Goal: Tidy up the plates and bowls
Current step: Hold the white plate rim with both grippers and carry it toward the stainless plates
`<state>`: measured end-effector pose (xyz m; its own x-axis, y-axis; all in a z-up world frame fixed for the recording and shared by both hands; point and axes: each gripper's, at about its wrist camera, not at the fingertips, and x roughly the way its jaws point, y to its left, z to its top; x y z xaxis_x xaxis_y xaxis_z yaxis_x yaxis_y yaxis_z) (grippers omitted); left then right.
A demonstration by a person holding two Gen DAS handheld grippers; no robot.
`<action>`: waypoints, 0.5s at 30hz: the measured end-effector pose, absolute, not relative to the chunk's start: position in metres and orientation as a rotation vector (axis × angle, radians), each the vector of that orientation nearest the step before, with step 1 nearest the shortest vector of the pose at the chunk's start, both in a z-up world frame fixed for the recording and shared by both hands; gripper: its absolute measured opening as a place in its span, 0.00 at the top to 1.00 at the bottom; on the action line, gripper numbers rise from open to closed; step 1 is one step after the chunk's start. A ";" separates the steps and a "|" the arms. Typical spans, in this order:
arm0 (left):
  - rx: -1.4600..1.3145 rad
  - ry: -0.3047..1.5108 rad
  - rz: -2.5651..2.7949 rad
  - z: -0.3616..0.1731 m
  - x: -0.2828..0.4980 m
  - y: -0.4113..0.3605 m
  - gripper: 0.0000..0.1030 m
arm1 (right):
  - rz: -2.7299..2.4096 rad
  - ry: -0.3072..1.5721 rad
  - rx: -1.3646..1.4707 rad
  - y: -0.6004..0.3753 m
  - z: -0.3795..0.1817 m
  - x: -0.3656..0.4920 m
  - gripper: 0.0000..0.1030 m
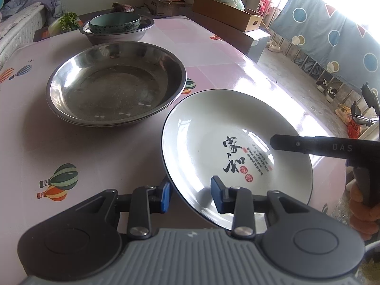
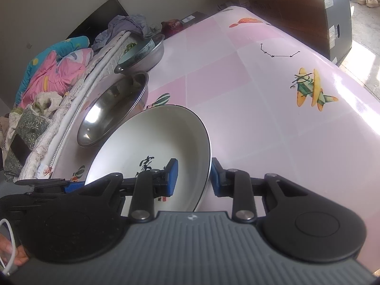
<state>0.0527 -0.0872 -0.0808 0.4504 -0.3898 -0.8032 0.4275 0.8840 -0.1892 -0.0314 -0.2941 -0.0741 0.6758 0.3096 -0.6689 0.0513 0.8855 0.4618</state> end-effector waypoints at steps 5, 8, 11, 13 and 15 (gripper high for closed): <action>0.039 0.990 -0.484 -0.077 0.051 -0.089 0.65 | 0.138 0.830 0.461 -0.290 -0.070 -0.028 0.72; 0.033 0.993 -0.487 -0.078 0.051 -0.087 0.65 | 0.139 0.820 0.447 -0.288 -0.067 -0.027 0.72; 0.043 0.994 -0.488 -0.078 0.052 -0.088 0.65 | 0.132 0.815 0.427 -0.286 -0.066 -0.025 0.72; 0.066 0.986 -0.485 -0.078 0.052 -0.091 0.65 | 0.126 0.817 0.417 -0.285 -0.067 -0.024 0.72; 0.083 0.980 -0.481 -0.077 0.053 -0.094 0.65 | 0.121 0.822 0.405 -0.284 -0.069 -0.024 0.72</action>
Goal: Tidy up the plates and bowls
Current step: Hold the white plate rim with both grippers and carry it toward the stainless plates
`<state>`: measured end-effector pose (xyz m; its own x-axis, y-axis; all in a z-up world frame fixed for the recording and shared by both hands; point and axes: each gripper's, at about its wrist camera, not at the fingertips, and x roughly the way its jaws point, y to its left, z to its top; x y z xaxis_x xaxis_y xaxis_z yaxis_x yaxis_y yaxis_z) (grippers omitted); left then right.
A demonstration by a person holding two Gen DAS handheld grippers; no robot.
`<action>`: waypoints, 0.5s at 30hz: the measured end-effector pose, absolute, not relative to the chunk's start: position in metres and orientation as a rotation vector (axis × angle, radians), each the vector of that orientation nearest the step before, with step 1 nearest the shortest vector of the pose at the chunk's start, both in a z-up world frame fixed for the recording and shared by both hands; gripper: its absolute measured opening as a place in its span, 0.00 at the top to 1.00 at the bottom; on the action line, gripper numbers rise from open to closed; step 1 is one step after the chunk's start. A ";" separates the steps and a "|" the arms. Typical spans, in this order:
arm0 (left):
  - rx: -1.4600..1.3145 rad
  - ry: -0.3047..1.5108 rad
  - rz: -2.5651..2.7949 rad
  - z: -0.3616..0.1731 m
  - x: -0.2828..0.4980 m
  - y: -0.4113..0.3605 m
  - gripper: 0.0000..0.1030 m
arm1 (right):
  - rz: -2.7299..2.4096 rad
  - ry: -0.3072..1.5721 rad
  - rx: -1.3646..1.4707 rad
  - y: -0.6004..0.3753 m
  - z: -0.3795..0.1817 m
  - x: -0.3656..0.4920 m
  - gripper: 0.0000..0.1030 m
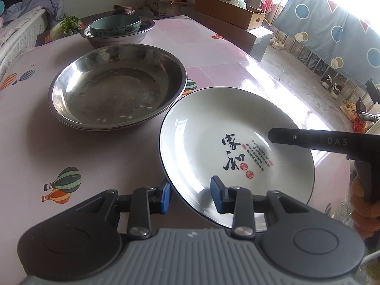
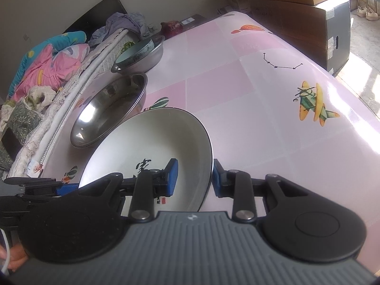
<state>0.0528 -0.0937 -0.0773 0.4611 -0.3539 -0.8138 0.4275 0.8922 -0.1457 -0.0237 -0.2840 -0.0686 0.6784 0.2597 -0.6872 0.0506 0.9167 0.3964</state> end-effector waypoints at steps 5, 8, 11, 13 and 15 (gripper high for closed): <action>0.091 0.984 -0.485 -0.078 0.054 -0.096 0.64 | 0.124 0.819 0.394 -0.283 -0.071 -0.024 0.72; 0.096 0.983 -0.490 -0.079 0.056 -0.098 0.60 | 0.127 0.815 0.402 -0.285 -0.071 -0.025 0.73; 0.103 0.975 -0.491 -0.080 0.058 -0.098 0.57 | 0.131 0.811 0.409 -0.286 -0.073 -0.025 0.73; 0.105 0.969 -0.489 -0.080 0.060 -0.099 0.56 | 0.134 0.808 0.415 -0.288 -0.073 -0.026 0.73; 0.105 0.964 -0.485 -0.081 0.062 -0.099 0.54 | 0.136 0.806 0.420 -0.288 -0.073 -0.026 0.73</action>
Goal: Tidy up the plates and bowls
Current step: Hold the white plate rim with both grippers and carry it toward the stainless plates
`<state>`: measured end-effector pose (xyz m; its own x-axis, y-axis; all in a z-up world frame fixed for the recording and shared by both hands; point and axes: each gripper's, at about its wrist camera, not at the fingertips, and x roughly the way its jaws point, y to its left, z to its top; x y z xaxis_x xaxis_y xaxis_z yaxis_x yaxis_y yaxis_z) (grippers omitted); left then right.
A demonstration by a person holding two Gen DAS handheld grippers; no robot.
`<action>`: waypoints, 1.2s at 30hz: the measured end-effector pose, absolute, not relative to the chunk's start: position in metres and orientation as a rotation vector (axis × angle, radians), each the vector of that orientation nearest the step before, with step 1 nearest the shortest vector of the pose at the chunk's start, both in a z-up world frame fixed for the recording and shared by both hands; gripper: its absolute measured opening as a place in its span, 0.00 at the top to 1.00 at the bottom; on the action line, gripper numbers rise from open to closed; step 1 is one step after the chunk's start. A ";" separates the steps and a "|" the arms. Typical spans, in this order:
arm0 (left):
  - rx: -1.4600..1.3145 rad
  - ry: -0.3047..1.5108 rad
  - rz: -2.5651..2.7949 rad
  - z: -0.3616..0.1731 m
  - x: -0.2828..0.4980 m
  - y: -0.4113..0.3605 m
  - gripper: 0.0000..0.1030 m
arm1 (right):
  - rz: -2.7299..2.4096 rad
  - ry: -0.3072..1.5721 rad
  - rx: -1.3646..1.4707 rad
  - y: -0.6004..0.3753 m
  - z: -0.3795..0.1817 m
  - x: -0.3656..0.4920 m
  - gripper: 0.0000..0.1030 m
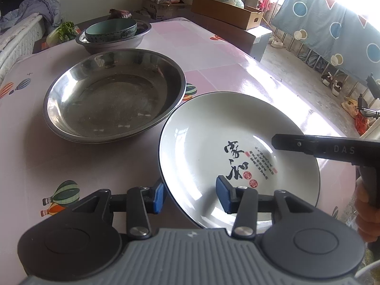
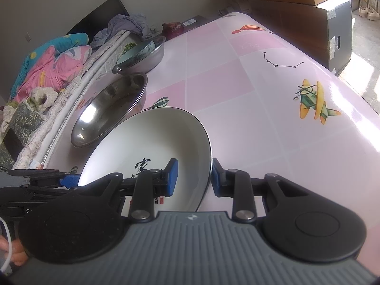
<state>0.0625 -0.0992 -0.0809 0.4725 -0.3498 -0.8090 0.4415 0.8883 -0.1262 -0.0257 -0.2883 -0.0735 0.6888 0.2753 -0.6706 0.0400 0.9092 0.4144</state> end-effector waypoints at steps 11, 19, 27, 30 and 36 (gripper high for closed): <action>0.116 0.947 -0.466 -0.081 0.065 -0.107 0.50 | 0.150 0.785 0.442 -0.290 -0.076 -0.027 0.71; 0.132 0.950 -0.452 -0.078 0.059 -0.109 0.51 | 0.161 0.790 0.443 -0.293 -0.075 -0.024 0.71; 0.126 0.954 -0.454 -0.079 0.059 -0.108 0.51 | 0.153 0.795 0.446 -0.296 -0.074 -0.028 0.72; 0.126 0.955 -0.454 -0.079 0.059 -0.108 0.51 | 0.152 0.792 0.450 -0.296 -0.074 -0.029 0.72; 0.127 0.955 -0.449 -0.079 0.059 -0.108 0.51 | 0.160 0.787 0.439 -0.290 -0.074 -0.028 0.70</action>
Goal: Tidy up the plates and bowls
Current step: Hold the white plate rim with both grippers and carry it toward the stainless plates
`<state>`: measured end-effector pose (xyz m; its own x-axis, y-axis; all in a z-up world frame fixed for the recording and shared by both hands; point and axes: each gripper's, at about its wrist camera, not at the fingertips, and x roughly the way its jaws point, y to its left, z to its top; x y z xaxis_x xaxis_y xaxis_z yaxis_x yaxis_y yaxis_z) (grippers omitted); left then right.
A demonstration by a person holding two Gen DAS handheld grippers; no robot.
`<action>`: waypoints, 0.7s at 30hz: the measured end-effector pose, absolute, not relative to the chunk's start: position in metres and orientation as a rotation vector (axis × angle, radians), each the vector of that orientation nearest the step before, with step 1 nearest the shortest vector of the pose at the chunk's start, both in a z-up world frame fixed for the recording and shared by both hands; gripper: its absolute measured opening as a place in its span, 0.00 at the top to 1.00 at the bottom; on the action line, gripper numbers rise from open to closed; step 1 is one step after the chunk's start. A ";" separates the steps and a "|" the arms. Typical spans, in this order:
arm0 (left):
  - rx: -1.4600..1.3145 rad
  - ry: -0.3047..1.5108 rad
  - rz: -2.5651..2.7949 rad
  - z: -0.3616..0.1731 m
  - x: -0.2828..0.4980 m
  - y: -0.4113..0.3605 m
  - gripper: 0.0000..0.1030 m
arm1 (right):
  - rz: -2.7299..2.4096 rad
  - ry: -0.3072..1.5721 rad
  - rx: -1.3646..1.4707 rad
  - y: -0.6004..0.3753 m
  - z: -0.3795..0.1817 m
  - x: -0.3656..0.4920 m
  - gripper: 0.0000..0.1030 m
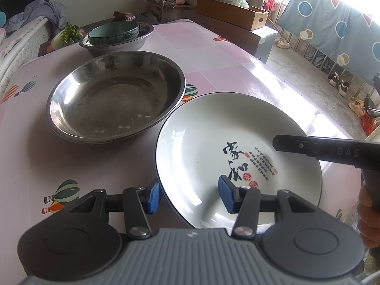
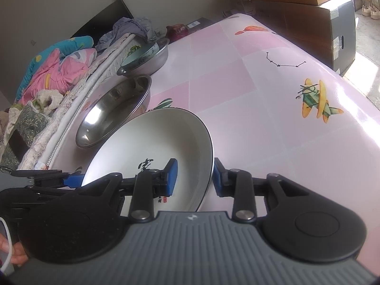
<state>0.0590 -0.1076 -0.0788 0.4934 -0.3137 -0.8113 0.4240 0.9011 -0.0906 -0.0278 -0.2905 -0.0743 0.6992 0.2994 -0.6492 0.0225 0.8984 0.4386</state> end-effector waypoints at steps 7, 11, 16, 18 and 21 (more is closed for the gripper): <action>0.133 0.955 -0.451 -0.079 0.057 -0.108 0.51 | 0.163 0.786 0.453 -0.292 -0.075 -0.027 0.70; 0.118 0.960 -0.463 -0.080 0.060 -0.107 0.47 | 0.164 0.784 0.453 -0.292 -0.075 -0.028 0.70; 0.126 0.938 -0.461 -0.082 0.062 -0.108 0.46 | 0.169 0.780 0.462 -0.293 -0.075 -0.028 0.71; 0.127 0.928 -0.462 -0.083 0.061 -0.109 0.46 | 0.168 0.778 0.464 -0.293 -0.075 -0.028 0.71; 0.133 0.911 -0.456 -0.083 0.058 -0.110 0.45 | 0.159 0.780 0.482 -0.294 -0.076 -0.028 0.70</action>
